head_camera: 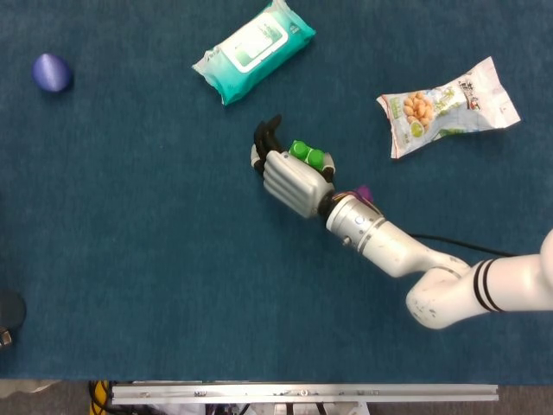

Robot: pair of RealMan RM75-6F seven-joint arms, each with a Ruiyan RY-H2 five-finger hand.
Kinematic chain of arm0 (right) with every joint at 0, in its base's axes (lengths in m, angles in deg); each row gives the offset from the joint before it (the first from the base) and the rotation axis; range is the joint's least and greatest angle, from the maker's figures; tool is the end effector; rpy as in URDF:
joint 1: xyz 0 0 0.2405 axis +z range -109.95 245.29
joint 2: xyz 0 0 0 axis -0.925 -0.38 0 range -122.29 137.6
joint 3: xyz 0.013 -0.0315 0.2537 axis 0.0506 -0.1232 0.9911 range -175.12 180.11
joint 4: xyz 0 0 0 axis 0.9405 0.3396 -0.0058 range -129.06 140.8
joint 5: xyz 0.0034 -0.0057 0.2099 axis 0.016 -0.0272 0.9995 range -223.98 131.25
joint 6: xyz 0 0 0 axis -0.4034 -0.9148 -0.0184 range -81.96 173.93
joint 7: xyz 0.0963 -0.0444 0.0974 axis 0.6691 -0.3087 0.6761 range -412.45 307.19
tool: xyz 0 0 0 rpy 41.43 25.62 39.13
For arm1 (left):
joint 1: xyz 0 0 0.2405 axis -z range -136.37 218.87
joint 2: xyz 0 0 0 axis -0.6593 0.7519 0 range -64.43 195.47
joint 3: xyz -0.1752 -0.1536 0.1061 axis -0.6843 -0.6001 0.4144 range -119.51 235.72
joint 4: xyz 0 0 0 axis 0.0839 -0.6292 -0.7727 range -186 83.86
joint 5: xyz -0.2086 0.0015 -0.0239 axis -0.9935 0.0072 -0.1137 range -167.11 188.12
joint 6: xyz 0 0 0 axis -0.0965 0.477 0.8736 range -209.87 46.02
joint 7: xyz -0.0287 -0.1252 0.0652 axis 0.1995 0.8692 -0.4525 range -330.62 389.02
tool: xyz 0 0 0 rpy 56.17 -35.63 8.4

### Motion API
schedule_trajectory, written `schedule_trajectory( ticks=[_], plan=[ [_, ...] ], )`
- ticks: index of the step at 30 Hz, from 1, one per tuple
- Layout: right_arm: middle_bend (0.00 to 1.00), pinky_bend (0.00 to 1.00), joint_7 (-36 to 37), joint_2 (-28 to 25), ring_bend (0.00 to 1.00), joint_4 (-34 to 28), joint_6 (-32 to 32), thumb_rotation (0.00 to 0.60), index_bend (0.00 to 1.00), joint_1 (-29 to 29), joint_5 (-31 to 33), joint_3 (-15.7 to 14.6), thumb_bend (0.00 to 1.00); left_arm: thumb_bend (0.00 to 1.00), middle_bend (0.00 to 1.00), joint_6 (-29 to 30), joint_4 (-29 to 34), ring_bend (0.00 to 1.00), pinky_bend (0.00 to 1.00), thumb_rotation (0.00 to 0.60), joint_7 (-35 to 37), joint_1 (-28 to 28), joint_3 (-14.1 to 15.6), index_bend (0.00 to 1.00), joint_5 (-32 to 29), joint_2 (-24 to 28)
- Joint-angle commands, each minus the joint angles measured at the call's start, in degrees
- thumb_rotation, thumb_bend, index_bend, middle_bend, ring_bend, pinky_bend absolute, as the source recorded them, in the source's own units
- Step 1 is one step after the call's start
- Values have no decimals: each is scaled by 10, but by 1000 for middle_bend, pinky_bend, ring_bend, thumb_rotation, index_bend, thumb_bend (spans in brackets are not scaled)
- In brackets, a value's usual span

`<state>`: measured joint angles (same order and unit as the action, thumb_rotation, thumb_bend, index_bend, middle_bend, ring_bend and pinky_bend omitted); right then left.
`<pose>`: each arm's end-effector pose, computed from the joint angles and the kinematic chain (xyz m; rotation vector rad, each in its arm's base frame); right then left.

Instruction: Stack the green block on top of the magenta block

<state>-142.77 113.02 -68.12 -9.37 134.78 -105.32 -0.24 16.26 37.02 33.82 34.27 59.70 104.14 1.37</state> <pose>-0.0389 -0.3201 -0.1229 2.1065 0.7240 0.3178 -0.3266 0.0980 0.1768 -1.3053 -0.8738 -0.9230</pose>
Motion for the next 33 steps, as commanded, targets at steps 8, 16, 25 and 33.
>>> schedule_trajectory(
  ticks=[8,16,25,33],
  plan=[
    [303,294,35,-44,189,-107,-26,600,199,-18,129,73,0,292,279,-4,8,285,182,600,-8,3,1,260,5,1],
    [309,297,41,-50,189,-136,-60,600,199,-13,234,107,0,292,279,-11,11,285,181,600,-11,8,2,260,6,3],
    [353,358,48,-35,237,-144,-80,600,263,10,360,147,0,292,279,-11,14,285,181,600,-16,10,3,260,9,3],
    [402,404,47,-24,277,-143,-83,600,317,42,476,175,0,292,279,-14,17,285,181,600,-20,13,4,260,13,2]
  ],
)
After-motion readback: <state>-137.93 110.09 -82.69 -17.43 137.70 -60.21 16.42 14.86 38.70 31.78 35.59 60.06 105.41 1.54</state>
